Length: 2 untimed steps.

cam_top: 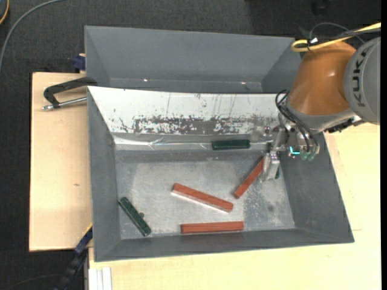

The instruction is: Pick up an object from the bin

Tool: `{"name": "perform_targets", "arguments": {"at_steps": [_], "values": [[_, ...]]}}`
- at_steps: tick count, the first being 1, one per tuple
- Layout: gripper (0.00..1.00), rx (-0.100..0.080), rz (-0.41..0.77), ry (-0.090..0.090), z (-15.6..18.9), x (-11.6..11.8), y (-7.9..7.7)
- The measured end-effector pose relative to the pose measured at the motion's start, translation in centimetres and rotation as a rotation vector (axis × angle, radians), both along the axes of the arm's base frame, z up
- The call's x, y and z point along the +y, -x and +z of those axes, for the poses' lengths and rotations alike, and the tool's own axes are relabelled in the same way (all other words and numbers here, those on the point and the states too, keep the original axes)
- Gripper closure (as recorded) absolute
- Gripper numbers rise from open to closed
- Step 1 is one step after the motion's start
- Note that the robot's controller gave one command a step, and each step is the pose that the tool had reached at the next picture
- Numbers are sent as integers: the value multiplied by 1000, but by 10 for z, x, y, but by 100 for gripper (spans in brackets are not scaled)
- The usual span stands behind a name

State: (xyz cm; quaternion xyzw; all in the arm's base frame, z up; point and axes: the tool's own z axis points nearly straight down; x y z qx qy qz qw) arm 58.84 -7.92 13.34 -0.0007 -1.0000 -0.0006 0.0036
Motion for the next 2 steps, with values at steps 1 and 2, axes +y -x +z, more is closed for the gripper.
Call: {"name": "perform_targets", "arguments": {"at_steps": [1, 2], "values": [[0, -3, 279, -2, -64, -4, 6], [100, -8, 280, 0, -62, -4, 5]]}}
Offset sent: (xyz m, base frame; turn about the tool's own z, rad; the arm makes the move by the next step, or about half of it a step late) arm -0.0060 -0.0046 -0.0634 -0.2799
